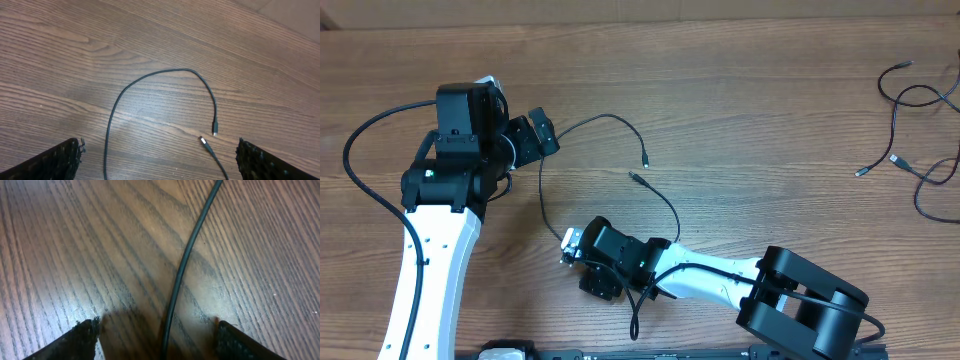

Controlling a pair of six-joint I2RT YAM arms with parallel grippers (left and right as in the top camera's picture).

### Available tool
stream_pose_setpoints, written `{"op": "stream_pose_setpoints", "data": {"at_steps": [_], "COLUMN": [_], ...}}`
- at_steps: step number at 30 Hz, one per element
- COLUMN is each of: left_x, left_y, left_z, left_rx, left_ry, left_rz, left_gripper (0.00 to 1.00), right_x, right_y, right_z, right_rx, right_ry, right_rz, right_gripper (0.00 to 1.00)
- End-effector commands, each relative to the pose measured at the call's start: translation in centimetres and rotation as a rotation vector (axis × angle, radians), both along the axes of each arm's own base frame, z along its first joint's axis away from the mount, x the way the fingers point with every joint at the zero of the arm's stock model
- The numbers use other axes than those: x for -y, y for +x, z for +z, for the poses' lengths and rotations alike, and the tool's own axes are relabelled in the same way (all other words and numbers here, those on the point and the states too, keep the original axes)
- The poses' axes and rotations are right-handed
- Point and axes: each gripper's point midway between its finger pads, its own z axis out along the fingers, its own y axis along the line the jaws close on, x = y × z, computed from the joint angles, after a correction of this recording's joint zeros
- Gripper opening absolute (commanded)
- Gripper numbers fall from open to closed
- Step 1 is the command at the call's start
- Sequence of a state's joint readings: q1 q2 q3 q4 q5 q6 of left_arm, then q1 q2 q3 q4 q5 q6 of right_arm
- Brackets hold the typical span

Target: Untangle cables

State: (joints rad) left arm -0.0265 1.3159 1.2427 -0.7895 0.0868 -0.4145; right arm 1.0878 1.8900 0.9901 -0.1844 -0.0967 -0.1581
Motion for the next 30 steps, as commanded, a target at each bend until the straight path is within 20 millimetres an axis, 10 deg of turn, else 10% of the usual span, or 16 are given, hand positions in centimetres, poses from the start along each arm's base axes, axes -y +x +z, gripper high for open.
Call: {"op": "stream_pose_setpoints", "data": {"at_steps": [1,11,22,30], "left_x": [0.2,0.2,0.2,0.2], "left_y": [0.3,0.3,0.3,0.3], "left_z": [0.7,0.7,0.7,0.7], "left_rx": [0.018,0.018,0.019,0.019], "left_ry": [0.004,0.004,0.004,0.004], "left_rz": [-0.021,-0.021,-0.021,-0.021], "left_gripper": [1.00,0.99,1.00,1.00], "right_x": [2.3,2.3,2.8,5.0], "right_y": [-1.0,-0.8,0.4,4.6], "right_z": [-3.7,-3.8,-3.0,3.3], "right_rx": [-0.056,-0.049,-0.031,-0.088], "right_ry": [-0.109,-0.113,-0.116,0.009], "right_rz": [-0.018,-0.022,-0.081,-0.389], "right_gripper": [0.64,0.06,0.04,0.04]}}
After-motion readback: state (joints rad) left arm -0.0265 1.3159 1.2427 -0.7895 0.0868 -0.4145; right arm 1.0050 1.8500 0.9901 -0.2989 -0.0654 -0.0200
